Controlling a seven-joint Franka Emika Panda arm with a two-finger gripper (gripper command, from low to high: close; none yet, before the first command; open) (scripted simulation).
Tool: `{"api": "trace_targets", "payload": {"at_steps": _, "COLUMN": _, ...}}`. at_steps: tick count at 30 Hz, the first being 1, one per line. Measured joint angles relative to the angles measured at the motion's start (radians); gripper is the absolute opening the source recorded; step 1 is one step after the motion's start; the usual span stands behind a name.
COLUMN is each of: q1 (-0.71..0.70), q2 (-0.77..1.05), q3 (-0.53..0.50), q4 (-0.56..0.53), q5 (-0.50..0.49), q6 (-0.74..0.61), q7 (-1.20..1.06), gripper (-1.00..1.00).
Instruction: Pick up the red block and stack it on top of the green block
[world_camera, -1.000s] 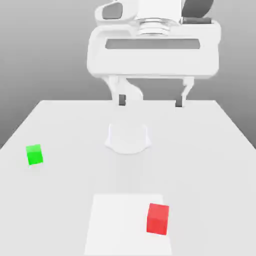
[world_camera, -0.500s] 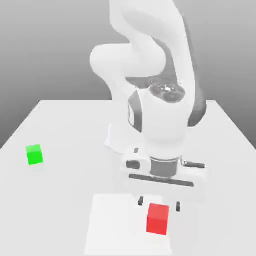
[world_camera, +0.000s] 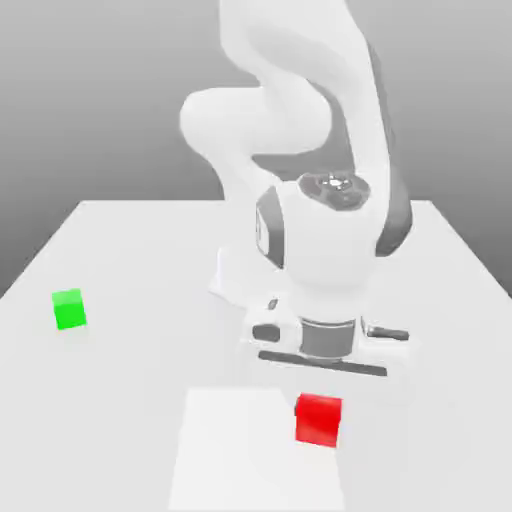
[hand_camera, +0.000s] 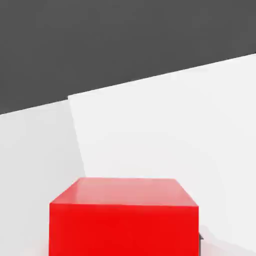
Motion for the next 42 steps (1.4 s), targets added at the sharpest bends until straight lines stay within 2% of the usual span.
{"api": "trace_targets", "payload": {"at_steps": 11, "q1": -0.332, "q2": -0.141, "q3": -0.168, "q4": -0.061, "q5": -0.154, "q6": -0.053, "q7": 0.196, "gripper": -1.0}}
{"api": "trace_targets", "payload": {"at_steps": 24, "q1": -0.631, "q2": -0.271, "q3": -0.385, "q4": -0.141, "q5": -0.2, "q6": -0.085, "q7": 0.334, "gripper": -1.0}}
{"api": "trace_targets", "payload": {"at_steps": 34, "q1": -0.837, "q2": -0.314, "q3": -0.572, "q4": -0.21, "q5": -0.153, "q6": -0.086, "q7": 0.384, "gripper": -1.0}}
{"api": "trace_targets", "payload": {"at_steps": 42, "q1": -0.769, "q2": -0.229, "q3": -0.624, "q4": -0.197, "q5": 0.043, "q6": -0.058, "q7": 0.254, "gripper": -1.0}}
